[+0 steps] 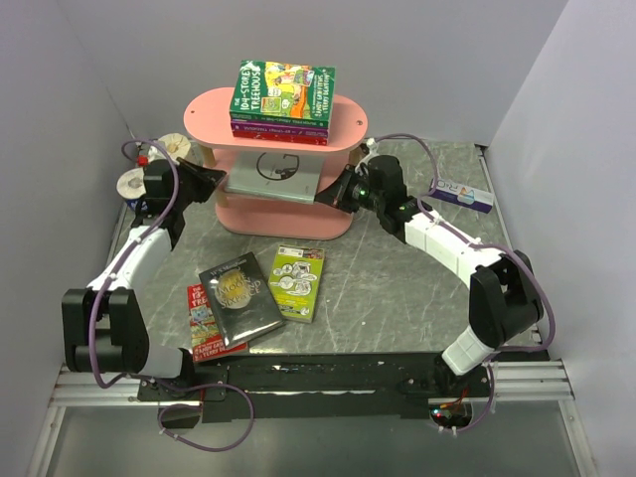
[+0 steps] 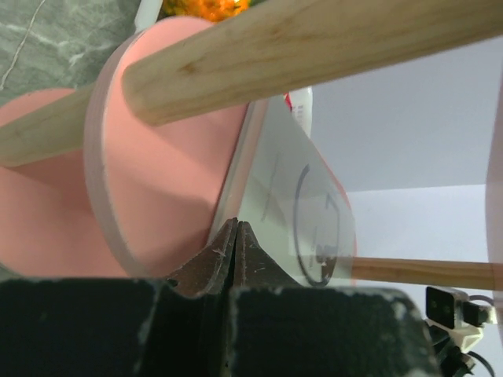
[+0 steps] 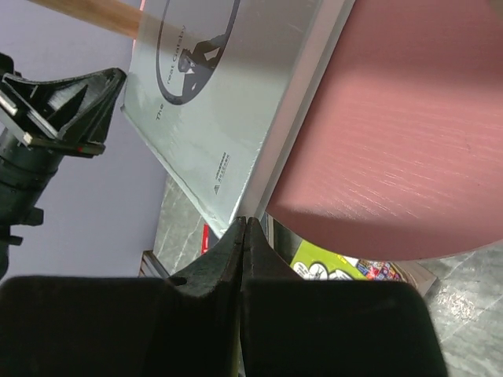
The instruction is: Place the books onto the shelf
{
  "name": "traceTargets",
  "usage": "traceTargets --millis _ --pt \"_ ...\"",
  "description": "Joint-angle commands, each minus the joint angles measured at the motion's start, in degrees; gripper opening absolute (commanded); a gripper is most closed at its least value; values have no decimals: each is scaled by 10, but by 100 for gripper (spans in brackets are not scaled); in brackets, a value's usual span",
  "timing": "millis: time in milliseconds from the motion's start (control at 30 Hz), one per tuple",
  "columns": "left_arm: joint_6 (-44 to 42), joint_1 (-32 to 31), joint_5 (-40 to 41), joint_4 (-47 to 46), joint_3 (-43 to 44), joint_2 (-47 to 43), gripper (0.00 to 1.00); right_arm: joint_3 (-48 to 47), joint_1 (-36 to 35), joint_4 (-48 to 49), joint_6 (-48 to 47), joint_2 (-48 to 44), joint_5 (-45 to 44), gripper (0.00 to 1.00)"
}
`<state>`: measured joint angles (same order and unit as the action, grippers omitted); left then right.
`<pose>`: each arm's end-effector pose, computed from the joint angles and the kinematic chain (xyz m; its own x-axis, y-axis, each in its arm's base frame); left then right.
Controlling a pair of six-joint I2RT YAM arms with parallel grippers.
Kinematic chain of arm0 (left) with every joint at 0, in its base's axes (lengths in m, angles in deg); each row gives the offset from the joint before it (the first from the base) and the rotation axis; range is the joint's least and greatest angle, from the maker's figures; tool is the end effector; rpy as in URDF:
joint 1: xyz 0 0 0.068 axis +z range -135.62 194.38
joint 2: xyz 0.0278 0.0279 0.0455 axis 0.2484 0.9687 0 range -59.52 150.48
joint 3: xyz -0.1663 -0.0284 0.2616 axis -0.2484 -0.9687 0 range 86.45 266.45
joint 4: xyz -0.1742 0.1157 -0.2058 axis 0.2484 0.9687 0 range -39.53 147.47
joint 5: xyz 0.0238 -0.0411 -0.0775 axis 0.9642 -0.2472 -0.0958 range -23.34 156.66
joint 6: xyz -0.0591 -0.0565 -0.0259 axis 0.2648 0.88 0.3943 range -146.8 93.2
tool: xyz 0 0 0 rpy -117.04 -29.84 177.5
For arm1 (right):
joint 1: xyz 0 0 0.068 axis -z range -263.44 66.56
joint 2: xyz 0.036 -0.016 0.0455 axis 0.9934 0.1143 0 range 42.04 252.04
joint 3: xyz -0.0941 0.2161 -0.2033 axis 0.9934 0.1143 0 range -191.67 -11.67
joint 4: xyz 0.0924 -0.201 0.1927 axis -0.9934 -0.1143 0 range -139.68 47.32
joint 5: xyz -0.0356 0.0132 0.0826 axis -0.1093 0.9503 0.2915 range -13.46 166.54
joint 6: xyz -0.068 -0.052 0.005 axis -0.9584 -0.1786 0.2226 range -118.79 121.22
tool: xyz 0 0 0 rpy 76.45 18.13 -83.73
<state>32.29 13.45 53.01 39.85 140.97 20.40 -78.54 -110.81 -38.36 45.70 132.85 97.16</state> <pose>0.3866 -0.0241 0.3094 -0.3404 -0.8283 -0.4450 -0.0935 0.5008 -0.8605 0.3783 0.2259 0.3101 -0.7207 0.3653 -0.5892 -0.3083 0.5923 0.7444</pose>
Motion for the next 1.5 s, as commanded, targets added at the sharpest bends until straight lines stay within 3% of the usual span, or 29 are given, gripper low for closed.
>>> traceTargets --millis 0,500,1200,1367,1467 --pt "-13 3 3 32 59 8 4 -40 10 10 1 9 2 0" --pt "-13 -7 -67 14 41 55 2 -57 20 10 11 36 19 0" --pt "-16 -8 -76 16 -1 -9 1 -56 22 16 25 24 15 0" --pt "-20 -7 -67 29 10 -2 3 -55 26 9 24 18 14 0" --pt "-28 -1 -53 52 24 -7 11 -43 36 5 24 2 10 0"
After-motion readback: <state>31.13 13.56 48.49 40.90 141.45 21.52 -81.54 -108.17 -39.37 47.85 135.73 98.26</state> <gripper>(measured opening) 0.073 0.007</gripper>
